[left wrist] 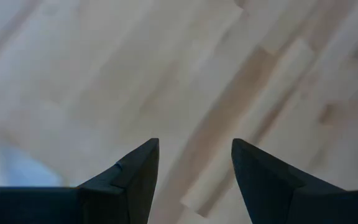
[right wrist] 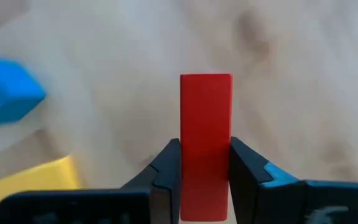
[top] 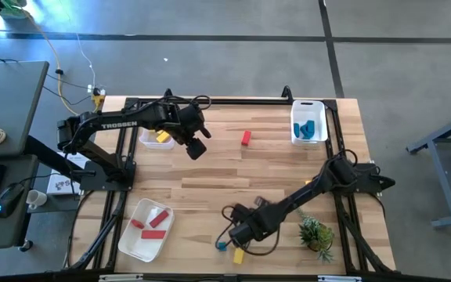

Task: Sort & place blocks by color
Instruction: Put the red block into the bottom white bin

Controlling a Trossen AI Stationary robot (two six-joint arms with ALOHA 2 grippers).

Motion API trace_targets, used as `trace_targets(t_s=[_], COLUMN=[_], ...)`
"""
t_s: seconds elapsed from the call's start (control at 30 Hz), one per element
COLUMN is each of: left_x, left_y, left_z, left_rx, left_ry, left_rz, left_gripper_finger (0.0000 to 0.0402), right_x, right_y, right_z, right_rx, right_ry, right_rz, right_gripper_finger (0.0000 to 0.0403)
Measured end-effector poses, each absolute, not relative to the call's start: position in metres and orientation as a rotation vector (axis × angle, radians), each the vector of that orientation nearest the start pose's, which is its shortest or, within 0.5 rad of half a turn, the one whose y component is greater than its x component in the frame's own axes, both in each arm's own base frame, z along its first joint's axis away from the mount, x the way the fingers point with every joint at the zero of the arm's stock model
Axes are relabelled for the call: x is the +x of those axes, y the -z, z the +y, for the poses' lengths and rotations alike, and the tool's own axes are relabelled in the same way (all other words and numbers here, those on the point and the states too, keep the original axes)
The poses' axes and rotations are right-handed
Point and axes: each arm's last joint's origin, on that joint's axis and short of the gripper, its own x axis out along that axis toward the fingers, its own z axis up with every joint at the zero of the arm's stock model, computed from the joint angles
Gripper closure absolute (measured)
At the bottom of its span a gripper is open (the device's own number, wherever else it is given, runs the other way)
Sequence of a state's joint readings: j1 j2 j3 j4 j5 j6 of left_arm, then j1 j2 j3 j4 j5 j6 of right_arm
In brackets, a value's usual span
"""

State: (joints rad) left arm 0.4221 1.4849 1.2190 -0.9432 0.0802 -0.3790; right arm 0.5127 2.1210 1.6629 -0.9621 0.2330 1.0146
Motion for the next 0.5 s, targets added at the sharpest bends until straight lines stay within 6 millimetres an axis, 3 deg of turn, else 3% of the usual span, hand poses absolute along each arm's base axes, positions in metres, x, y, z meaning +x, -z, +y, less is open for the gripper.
trace_targets(t_s=[0.13, 0.3, 0.5], left_x=[0.261, 0.264, 0.266], left_y=[-0.270, -0.272, -0.273], left_z=[0.113, 0.111, 0.106], left_rx=[-0.692, -0.798, -0.933], left_ry=[-0.457, -0.389, -0.260], left_rz=[1.104, 1.076, 1.072], left_gripper_finger=[0.0213, 0.0213, 0.0213], right_x=[0.372, 0.385, 0.399], right_y=[-0.207, -0.241, -0.262], right_z=[0.190, 0.178, 0.155], right_rx=[0.229, 0.083, -0.004], right_ry=[0.515, 0.491, 0.465], right_rz=[1.228, 1.150, 1.117], right_gripper_finger=[0.0333, 0.0333, 0.0333])
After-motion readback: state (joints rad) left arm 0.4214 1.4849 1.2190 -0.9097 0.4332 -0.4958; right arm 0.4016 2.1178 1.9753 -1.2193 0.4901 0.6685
